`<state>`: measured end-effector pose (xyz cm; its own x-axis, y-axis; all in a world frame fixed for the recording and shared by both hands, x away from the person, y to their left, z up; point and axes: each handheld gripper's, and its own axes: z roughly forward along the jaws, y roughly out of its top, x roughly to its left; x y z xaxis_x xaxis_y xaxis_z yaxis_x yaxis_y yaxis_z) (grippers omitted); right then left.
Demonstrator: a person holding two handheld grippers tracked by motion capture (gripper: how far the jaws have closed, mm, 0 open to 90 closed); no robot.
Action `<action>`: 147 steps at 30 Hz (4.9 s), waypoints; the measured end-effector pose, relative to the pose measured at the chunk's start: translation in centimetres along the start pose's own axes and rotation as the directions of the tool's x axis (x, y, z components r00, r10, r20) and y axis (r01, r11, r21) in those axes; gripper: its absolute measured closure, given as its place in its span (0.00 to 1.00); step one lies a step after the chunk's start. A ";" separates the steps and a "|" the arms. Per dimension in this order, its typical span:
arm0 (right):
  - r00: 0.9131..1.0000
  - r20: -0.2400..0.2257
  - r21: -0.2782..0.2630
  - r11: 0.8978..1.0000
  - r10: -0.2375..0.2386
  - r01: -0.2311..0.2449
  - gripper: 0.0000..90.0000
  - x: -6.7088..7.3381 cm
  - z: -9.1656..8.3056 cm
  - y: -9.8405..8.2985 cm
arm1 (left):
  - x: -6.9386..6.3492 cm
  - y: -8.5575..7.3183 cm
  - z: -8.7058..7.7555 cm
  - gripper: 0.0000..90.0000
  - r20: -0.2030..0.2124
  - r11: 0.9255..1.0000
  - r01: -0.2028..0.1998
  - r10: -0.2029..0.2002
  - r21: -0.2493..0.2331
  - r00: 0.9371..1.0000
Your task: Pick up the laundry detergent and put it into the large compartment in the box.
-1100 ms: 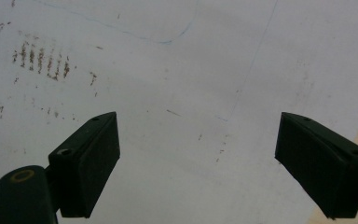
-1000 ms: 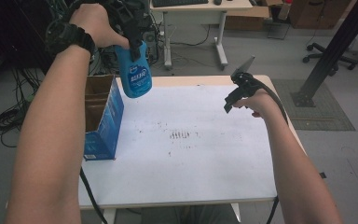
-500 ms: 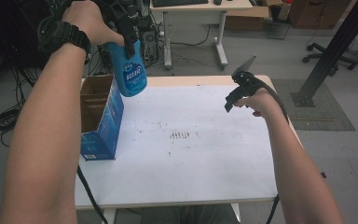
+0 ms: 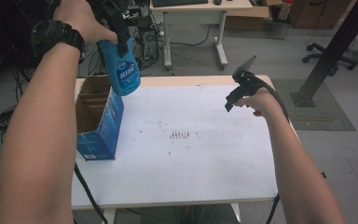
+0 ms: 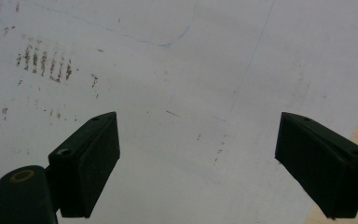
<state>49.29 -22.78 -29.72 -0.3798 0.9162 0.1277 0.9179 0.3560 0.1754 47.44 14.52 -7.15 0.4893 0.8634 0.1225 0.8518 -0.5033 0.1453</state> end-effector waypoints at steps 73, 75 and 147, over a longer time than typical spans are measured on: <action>1.000 0.024 -0.005 1.000 0.016 -0.015 0.15 0.0 -0.9 -0.2 | 6.1 -6.8 0.9 0.42 -0.087 0.929 0.369 -0.365 0.035 0.927; 1.000 0.025 -0.004 1.000 0.019 -0.019 0.15 0.0 -0.9 -0.2 | 6.1 -6.9 1.1 0.42 -0.083 0.927 0.373 -0.369 0.039 0.926; 1.000 0.015 -0.008 1.000 -0.005 0.006 0.15 0.3 0.0 -0.5 | 5.9 -11.0 11.0 0.42 -0.066 0.895 0.442 -0.438 0.058 0.897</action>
<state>48.68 -22.71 -29.79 -0.3829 0.9170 0.1118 0.9148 0.3596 0.1840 43.06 25.54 -18.79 0.0533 0.9924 0.1108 0.9895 -0.0674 0.1275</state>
